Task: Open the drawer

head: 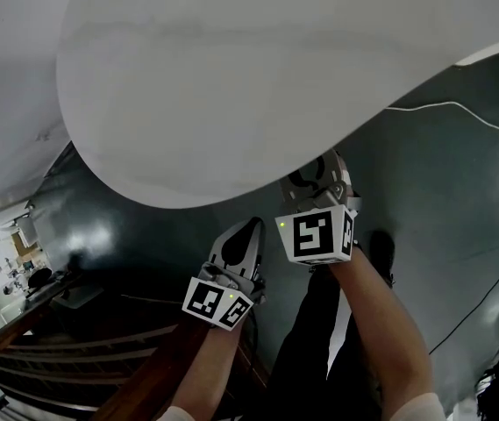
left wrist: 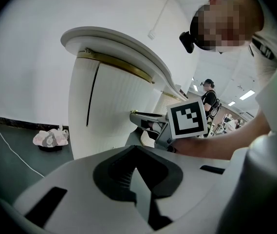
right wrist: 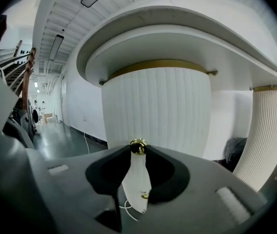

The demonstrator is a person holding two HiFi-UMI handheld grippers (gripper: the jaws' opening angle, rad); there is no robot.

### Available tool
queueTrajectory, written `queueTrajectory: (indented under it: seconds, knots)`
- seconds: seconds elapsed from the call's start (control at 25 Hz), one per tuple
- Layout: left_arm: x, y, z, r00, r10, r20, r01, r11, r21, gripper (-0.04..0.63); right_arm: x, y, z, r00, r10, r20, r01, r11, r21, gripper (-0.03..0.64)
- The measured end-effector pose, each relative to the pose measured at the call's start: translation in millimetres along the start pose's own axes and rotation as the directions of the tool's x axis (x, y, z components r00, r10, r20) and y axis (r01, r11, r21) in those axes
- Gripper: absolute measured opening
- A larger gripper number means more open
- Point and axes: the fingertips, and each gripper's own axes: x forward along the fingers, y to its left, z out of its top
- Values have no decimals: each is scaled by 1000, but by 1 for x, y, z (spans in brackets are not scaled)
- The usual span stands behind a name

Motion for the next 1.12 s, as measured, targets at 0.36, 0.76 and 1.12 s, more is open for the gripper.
queueTrajectory:
  seconds: [0.36, 0.76, 1.12]
  knots:
    - [-13, -14, 3, 1000, -5, 29, 5, 1000, -3, 5, -27, 15, -8, 999, 18, -40, -18, 1000, -5, 106]
    - [-26, -30, 1, 998, 14, 63, -13, 1000, -17, 5, -61, 26, -19, 995, 62, -73, -64, 998, -17, 103]
    - [-44, -38, -7, 997, 38, 72, -37, 999, -17, 5, -92, 41, -33, 989, 108, -99, -111, 994, -23, 100]
